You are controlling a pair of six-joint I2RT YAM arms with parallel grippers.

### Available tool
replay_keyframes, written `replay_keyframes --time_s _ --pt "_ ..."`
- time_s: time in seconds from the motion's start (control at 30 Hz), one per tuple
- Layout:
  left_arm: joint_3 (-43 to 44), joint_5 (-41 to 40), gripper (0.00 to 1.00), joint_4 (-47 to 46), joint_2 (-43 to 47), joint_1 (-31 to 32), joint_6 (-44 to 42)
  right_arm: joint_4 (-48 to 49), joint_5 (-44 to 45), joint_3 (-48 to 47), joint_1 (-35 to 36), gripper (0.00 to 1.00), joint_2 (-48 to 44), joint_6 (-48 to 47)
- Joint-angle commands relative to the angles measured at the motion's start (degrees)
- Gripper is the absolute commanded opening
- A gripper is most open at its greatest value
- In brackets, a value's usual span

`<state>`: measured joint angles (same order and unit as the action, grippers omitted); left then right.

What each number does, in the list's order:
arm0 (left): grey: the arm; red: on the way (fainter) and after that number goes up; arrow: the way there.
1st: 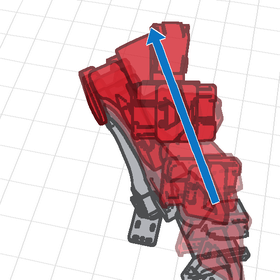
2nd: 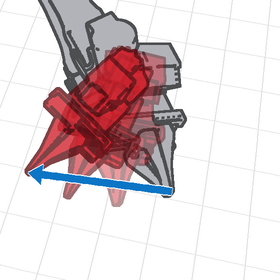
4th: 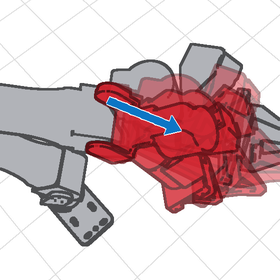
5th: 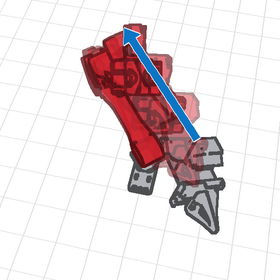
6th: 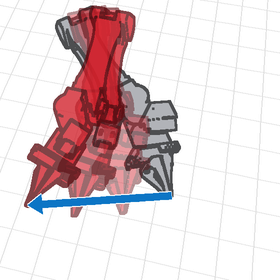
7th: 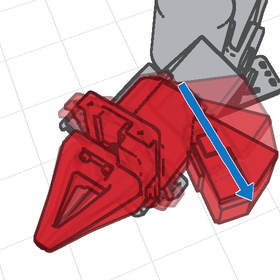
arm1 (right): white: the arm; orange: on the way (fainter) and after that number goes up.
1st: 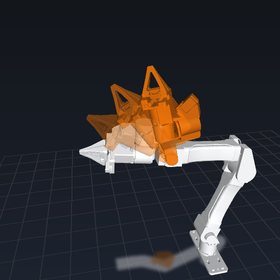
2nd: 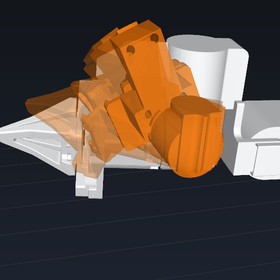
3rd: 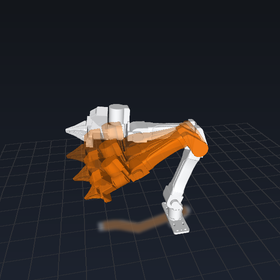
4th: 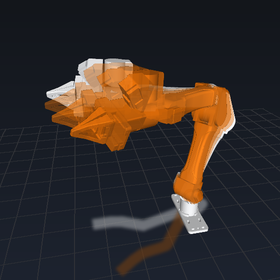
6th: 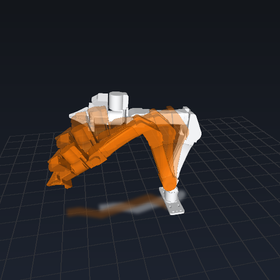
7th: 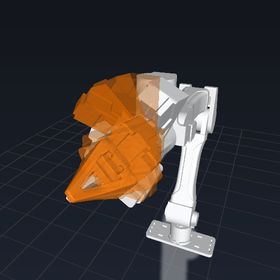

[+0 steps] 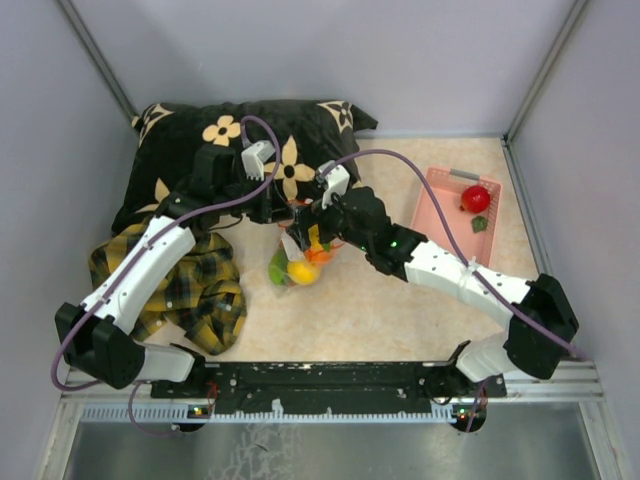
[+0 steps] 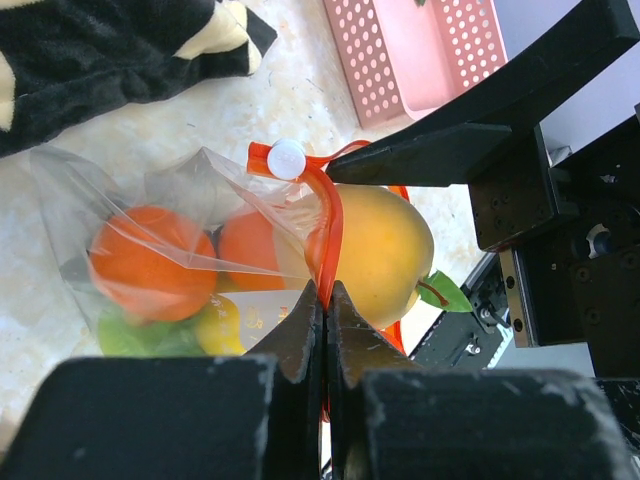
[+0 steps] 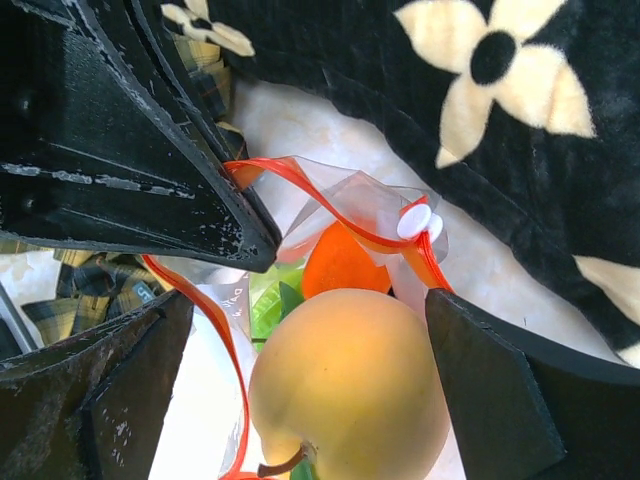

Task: Place the food in the zip-top bag and seal the zipper
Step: Place the fake fruit in the zipper food storage bag.

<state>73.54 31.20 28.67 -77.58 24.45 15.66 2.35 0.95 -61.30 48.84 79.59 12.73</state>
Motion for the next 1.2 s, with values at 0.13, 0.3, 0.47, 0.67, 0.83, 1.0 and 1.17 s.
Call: replay_keyframes --time_s 0.13,0.3,0.47,0.67,0.83,1.0,1.17 --pt "-0.16 2.77 0.0 -2.03 -0.04 -0.21 0.58 7.81 0.64 -1.8 -0.82 0.99 0.39 -0.21" --pt "-0.18 3.03 0.0 -2.03 -0.25 -0.26 0.67 9.97 1.16 -2.03 -1.09 0.99 -0.52 -1.52" --pt "-0.15 2.86 0.0 -2.03 -0.28 -0.22 0.6 10.11 -0.21 -3.59 -1.11 0.99 -1.9 -3.23" --pt "-0.23 2.83 0.0 -2.01 -0.29 -0.19 0.59 9.65 -1.16 -3.93 -1.03 0.99 -2.24 -3.72" --pt "-0.28 2.53 0.0 -2.03 -0.28 -0.2 0.59 8.85 -1.67 -3.24 -1.07 0.99 -3.59 -4.56" --pt "-0.24 2.38 0.0 -2.03 -0.29 -0.21 0.58 6.45 -4.91 -3.27 -1.05 0.99 -5.01 -5.64" --pt "-0.24 2.31 0.0 -2.03 -0.42 -0.24 0.6 5.02 -6.27 -3.42 -1.09 0.99 -4.97 -5.79"
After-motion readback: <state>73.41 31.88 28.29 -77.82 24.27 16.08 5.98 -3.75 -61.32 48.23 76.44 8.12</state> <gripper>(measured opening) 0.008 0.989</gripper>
